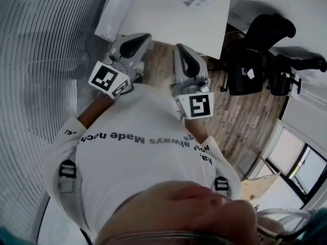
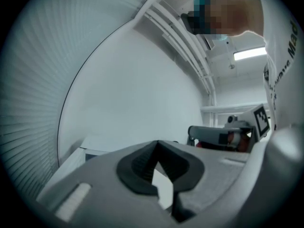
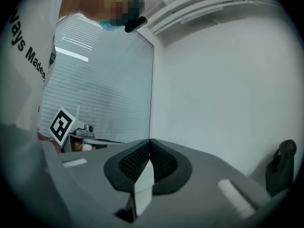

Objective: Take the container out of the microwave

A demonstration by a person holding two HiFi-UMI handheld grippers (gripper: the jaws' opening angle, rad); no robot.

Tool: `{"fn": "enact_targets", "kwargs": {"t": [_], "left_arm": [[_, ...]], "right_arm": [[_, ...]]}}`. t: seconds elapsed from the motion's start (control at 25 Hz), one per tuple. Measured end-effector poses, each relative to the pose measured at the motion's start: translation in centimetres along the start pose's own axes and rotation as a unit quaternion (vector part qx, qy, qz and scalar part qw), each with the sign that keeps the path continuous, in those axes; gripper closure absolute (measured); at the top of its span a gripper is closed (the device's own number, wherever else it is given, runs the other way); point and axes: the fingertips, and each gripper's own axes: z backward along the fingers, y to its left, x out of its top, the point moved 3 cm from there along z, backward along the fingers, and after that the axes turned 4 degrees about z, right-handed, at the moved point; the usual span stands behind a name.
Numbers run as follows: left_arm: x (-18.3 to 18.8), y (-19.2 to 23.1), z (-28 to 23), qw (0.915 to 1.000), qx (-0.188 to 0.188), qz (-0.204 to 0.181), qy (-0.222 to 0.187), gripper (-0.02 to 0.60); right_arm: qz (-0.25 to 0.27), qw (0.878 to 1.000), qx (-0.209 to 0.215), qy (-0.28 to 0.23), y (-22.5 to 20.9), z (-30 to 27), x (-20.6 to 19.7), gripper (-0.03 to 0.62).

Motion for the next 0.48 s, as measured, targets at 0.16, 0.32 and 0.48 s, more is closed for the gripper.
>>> {"fn": "enact_targets", "kwargs": {"t": [0.16,0.32,0.48], "left_arm": [[1.2,3.6,-0.5,1.0,0.0,0.0,-0.006,0.578],[1.7,6.6,-0.6,1.0,0.0,0.002,-0.009,0.578],[2.5,8.3,-0.4,1.0,-0.003,0.006,-0.007,0.578]], "right_arm": [[-0.004,1.0,0.001,-0.009,0.2,-4.0,0.8,0.594],[0.001,1.0,0.005,-0.006,0.6,-7.2,0.7,0.594],[-0.005,1.0,0.001,-0.005,1.0,-9.3,1.3,0.594]]}}
